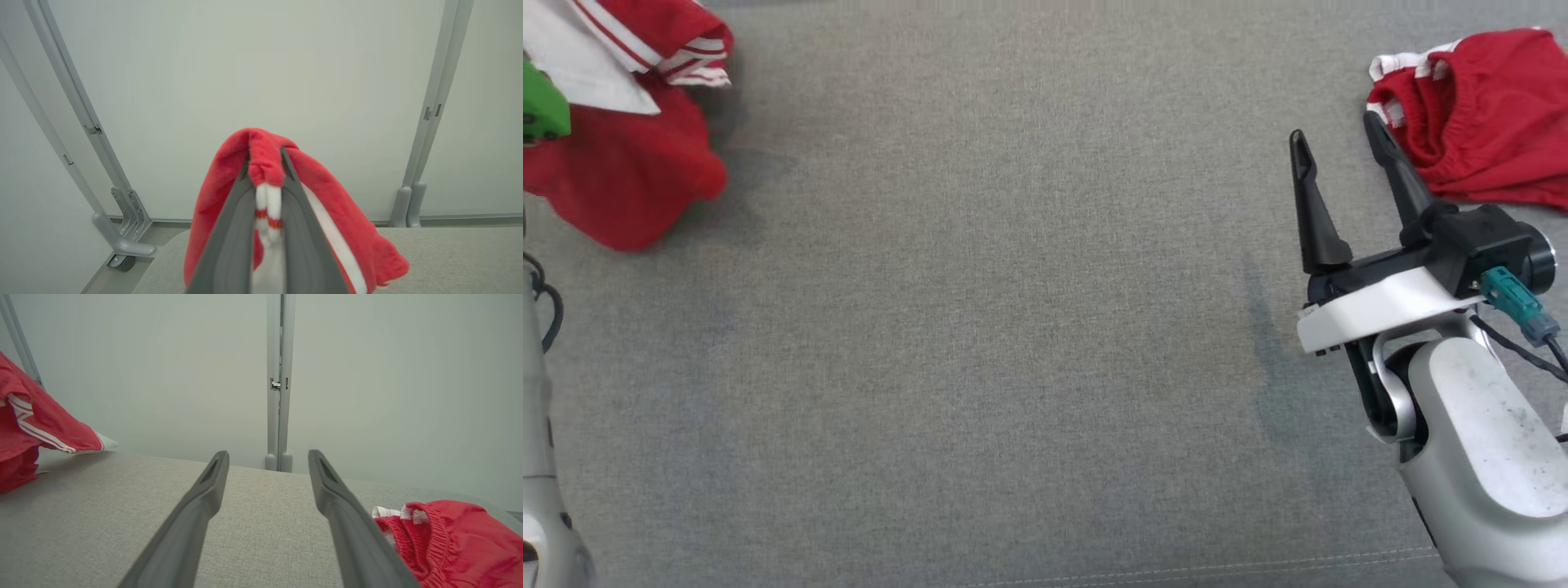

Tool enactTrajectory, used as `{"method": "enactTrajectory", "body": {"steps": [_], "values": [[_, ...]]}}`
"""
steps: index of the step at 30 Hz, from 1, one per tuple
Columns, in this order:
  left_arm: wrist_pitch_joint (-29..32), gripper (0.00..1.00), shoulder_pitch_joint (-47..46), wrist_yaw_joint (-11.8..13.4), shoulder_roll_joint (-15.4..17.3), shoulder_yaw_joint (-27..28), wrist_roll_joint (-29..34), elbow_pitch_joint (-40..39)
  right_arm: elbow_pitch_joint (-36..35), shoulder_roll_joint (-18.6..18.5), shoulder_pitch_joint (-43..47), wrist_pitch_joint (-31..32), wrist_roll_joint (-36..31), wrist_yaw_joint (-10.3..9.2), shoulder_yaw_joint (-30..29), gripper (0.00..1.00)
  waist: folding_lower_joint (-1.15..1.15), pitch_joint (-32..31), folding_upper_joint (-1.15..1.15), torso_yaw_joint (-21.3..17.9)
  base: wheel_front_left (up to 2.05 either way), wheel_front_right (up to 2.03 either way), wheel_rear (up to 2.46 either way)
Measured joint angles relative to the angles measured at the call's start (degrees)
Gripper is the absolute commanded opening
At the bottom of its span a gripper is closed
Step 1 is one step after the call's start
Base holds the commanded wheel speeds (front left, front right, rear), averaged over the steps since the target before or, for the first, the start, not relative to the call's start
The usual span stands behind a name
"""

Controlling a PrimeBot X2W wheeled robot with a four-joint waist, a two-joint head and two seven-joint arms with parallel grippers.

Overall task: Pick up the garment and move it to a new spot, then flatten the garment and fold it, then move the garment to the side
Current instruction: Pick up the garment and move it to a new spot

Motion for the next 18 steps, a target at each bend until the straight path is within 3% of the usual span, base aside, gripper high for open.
{"method": "enactTrajectory", "body": {"steps": [10,18], "values": [[-0.27,0.00,-0.42,-2.00,-5.13,-3.88,-0.97,-0.34,3.90,3.10,4.05,-0.52,1.51,0.48,1.59,1.00,0.00,-6.93,0.00,-2.00,0.00,0.00,0.00],[0.55,0.00,-0.47,-2.85,-8.79,-9.27,-2.55,-5.15,4.76,3.78,5.81,-0.83,1.85,0.48,2.21,1.00,0.00,-10.98,0.00,-6.44,0.00,0.00,0.00]]}}
